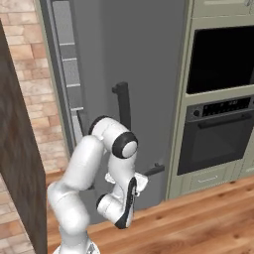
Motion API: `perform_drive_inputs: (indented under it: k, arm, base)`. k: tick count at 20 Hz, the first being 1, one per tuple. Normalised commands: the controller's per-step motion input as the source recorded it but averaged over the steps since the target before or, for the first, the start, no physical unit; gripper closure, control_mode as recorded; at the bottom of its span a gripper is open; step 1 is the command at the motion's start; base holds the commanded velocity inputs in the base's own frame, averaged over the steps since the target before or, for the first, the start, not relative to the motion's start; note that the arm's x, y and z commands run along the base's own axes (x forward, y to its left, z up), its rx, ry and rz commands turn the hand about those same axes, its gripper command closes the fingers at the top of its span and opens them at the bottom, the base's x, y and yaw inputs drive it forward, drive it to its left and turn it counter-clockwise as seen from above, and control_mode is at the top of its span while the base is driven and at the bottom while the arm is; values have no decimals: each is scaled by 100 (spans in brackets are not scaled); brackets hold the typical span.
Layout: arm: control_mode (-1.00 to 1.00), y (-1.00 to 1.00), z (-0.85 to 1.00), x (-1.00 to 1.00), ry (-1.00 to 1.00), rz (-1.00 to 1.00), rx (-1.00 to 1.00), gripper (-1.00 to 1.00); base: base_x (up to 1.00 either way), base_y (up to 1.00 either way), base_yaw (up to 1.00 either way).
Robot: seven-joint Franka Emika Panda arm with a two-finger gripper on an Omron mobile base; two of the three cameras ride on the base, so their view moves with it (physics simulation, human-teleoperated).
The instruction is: Place one of the steaks on the plate and the other in the bowl. Then place the bowl in the fridge.
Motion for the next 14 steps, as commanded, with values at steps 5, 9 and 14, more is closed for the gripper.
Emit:
perform_drive_inputs:
  k: [5, 9, 14]
  arm:
    - [-100, -100, 100, -72, 21, -43, 40, 100]
    - [-100, -100, 100, -84, 17, -33, 38, 100]
    - [-100, -100, 100, -72, 15, -29, 23, 100]
  base:
    - [0, 0, 0]
    - [0, 0, 0]
    - [0, 0, 0]
